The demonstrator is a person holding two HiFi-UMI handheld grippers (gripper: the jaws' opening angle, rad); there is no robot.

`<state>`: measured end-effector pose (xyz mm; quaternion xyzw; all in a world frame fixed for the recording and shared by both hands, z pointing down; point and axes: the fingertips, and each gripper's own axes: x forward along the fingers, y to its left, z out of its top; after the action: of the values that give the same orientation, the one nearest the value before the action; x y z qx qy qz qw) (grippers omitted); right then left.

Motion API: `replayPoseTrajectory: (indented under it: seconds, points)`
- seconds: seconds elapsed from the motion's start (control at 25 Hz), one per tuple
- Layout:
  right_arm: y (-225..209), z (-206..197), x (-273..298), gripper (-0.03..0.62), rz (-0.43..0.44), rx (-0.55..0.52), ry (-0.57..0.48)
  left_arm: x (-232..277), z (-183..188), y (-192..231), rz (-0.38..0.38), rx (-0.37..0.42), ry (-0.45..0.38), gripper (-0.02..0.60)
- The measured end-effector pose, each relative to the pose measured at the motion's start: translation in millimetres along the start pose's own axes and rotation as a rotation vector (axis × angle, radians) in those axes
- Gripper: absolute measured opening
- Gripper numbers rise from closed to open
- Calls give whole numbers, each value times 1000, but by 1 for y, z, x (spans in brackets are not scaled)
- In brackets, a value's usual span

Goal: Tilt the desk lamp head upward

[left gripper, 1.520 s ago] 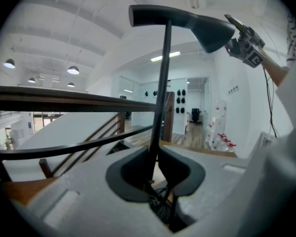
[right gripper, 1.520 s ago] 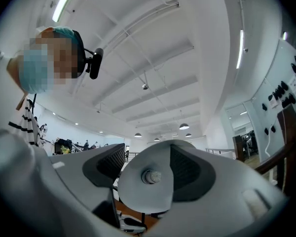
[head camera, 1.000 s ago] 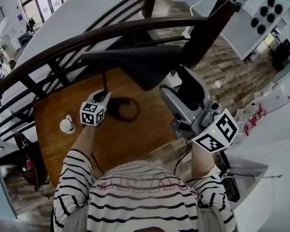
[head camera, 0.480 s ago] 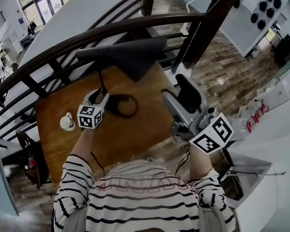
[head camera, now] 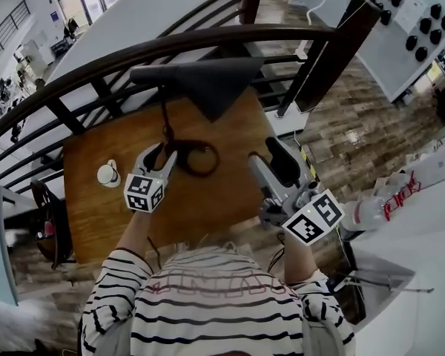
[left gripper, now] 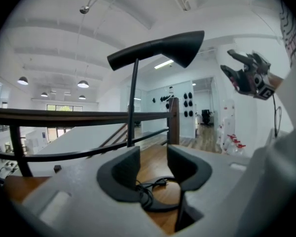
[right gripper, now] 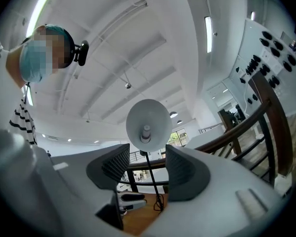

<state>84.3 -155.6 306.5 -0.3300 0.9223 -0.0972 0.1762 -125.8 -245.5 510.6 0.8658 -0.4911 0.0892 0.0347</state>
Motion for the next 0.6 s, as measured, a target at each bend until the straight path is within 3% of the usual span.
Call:
replayPoseTrajectory:
  seconds: [0.32, 0.6]
  points:
    - [-13, -35, -9, 144, 25, 48, 67, -28, 22, -36, 25, -30, -93, 123]
    - [-19, -66, -9, 66, 75, 121, 127, -53, 22, -62, 62, -47, -119, 64]
